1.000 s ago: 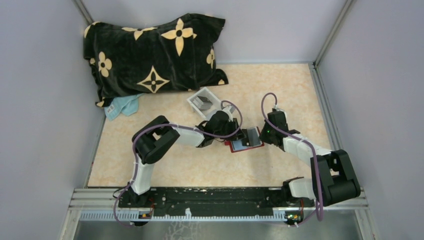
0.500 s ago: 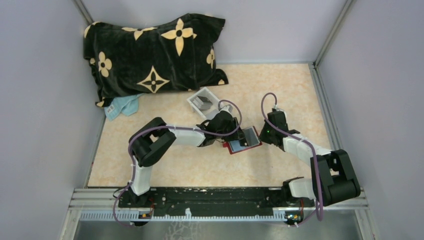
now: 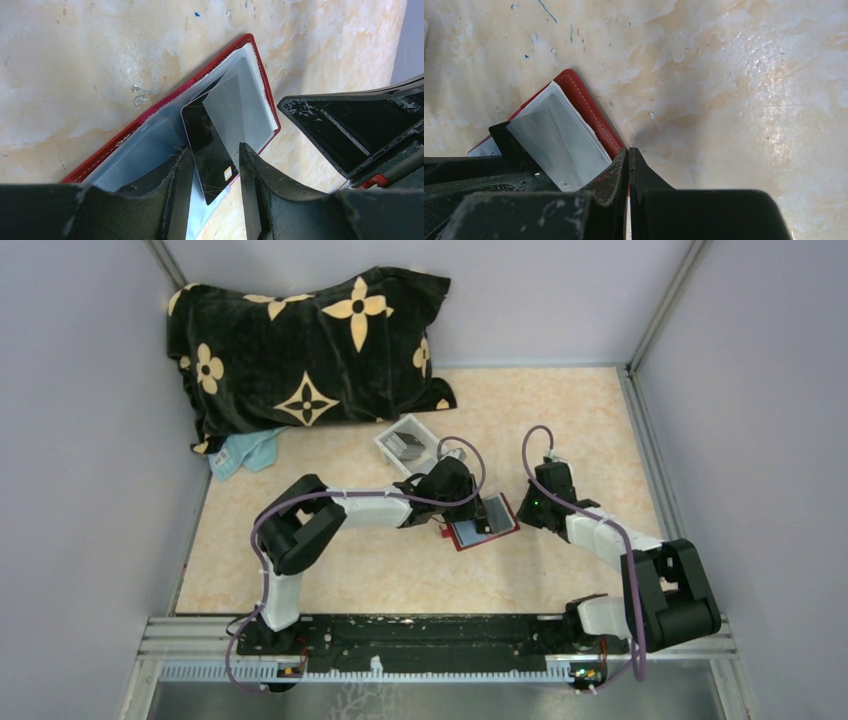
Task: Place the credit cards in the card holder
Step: Insert the credit card into the card holder.
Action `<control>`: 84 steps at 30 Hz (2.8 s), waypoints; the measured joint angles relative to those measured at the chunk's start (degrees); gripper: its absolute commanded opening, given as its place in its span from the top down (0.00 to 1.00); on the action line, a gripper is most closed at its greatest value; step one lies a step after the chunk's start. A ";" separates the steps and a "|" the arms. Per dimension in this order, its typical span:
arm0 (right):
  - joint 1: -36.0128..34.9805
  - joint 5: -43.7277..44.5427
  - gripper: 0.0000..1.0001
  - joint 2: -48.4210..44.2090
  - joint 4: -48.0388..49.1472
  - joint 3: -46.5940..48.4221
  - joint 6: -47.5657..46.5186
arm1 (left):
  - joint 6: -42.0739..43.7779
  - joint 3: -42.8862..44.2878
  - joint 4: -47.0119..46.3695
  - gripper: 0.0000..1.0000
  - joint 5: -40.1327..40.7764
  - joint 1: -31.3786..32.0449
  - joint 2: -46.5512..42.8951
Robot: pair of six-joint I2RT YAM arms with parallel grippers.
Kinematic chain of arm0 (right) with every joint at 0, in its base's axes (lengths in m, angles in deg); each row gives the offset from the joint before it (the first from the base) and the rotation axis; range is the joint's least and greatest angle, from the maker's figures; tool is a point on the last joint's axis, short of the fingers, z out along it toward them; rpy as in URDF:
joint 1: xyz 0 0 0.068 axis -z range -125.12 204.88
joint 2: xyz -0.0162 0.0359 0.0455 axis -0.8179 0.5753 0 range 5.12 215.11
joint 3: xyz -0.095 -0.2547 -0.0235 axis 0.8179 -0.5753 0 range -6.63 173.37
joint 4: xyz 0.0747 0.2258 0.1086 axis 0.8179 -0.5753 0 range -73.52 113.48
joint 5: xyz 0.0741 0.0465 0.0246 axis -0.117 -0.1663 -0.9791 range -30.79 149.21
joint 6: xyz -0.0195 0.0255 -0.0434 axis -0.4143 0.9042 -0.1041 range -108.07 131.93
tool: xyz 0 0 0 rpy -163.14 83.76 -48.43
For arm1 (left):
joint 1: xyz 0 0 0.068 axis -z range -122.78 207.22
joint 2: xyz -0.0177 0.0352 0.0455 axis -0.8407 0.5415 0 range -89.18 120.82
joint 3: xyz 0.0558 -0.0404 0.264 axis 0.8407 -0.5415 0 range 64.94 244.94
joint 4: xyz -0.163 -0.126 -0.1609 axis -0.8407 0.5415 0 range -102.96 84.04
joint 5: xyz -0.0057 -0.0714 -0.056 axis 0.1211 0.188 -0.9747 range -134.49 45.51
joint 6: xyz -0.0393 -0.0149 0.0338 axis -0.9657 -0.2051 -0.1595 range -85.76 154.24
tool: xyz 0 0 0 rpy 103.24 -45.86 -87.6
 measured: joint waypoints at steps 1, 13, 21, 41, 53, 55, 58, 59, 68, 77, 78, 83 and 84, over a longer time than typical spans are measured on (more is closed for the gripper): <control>0.00 0.00 1.00 0.00 -0.02 0.02 -0.02 | 0.11 0.00 0.50 0.53 0.07 0.00 -0.17; 0.00 -0.44 1.00 0.28 -0.02 0.02 -0.09 | 0.22 -0.02 1.20 0.42 -0.02 0.04 -0.94; 0.00 -0.74 1.00 0.39 -0.02 0.07 -0.48 | 1.03 1.73 6.93 0.41 0.48 0.04 -1.53; -4.61 -2.34 1.00 7.82 2.29 4.94 -2.12 | 3.80 6.58 17.35 0.41 -0.31 0.04 -0.66; -9.66 3.72 1.00 5.66 4.83 2.19 1.31 | 1.60 5.11 15.98 0.40 -0.57 0.44 -0.90; -10.29 4.61 1.00 5.44 4.76 2.05 1.86 | 0.66 4.20 14.84 0.40 -0.13 0.66 -1.25; -11.63 6.05 1.00 4.66 4.90 1.33 2.89 | -1.29 2.51 12.79 0.40 0.92 1.03 -1.92; -11.87 6.43 1.00 4.46 4.98 1.09 3.17 | -1.73 2.16 12.39 0.40 1.22 1.07 -2.10; -13.11 6.80 1.00 3.04 3.58 0.33 4.63 | -2.78 1.42 14.97 0.38 5.55 2.32 -3.58; -13.62 5.33 1.00 0.87 2.08 -0.96 5.09 | -2.62 -0.33 16.92 0.00 7.06 2.82 -5.79; -13.62 5.33 1.00 0.68 2.10 -1.11 5.14 | -2.64 0.07 17.03 0.00 7.17 2.84 -6.40; -13.62 5.20 1.00 -0.11 0.92 -1.14 5.11 | -1.53 0.35 19.54 0.00 9.01 3.17 -6.86; -13.62 5.20 1.00 -0.61 0.39 -1.14 5.09 | -1.49 0.35 19.56 0.00 9.09 3.19 -6.86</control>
